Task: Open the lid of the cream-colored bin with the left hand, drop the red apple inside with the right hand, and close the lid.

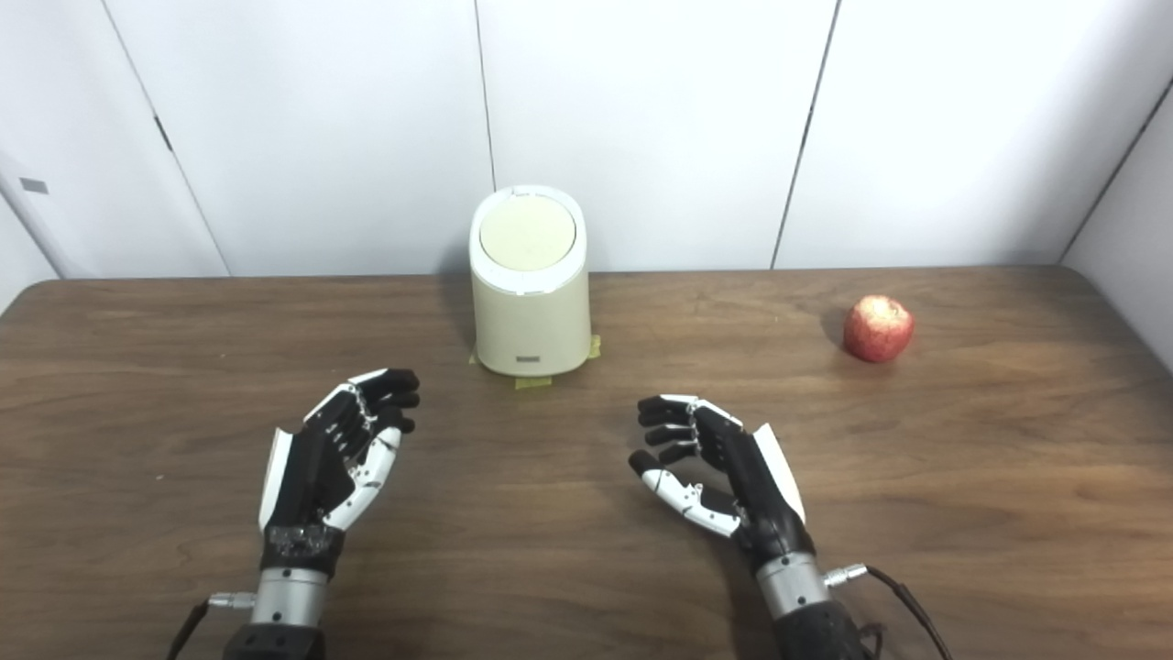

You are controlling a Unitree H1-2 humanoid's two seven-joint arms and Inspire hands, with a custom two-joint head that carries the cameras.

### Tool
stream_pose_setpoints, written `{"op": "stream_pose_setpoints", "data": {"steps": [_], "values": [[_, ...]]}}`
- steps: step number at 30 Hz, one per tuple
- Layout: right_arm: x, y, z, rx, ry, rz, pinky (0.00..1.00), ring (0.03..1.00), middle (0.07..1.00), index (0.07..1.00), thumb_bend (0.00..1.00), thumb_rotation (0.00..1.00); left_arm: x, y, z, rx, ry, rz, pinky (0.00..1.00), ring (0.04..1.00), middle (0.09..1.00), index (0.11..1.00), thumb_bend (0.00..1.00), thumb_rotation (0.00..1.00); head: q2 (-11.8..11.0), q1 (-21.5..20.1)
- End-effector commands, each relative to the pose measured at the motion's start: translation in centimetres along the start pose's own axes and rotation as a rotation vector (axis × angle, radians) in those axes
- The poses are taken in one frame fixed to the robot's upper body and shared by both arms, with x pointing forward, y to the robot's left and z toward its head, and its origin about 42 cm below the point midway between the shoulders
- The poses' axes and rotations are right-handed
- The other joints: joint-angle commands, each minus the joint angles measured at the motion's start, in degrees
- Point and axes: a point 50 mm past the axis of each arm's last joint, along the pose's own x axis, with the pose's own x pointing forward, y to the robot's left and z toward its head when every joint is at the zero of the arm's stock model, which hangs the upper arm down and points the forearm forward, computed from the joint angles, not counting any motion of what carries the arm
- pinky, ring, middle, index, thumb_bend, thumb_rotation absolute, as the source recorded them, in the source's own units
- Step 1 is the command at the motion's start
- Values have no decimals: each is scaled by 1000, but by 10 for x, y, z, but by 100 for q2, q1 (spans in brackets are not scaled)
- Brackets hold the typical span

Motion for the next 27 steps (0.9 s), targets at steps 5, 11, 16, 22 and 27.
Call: {"op": "stream_pose_setpoints", "data": {"steps": [5,11,16,22,27], "values": [[0,-2,5,22,-51,-12,560,654,689,674,266,321,-9,3,0,31,-15,1,624,708,726,696,216,348,-3,1],[-1,-2,4,19,-45,-7,566,658,693,677,261,328,-8,2,1,24,-11,1,628,712,729,698,227,363,-2,0],[1,0,3,17,-44,-2,566,658,692,676,263,318,-8,4,-1,18,-1,2,631,714,730,700,233,364,-47,-16],[3,5,4,0,-39,-2,565,655,690,677,257,342,-5,11,0,-34,-9,-26,685,761,774,741,342,601,-66,-62],[4,5,4,-31,-47,-3,564,653,685,674,252,350,6,17,9,-38,-41,-31,785,827,829,810,608,818,-78,-43]]}}
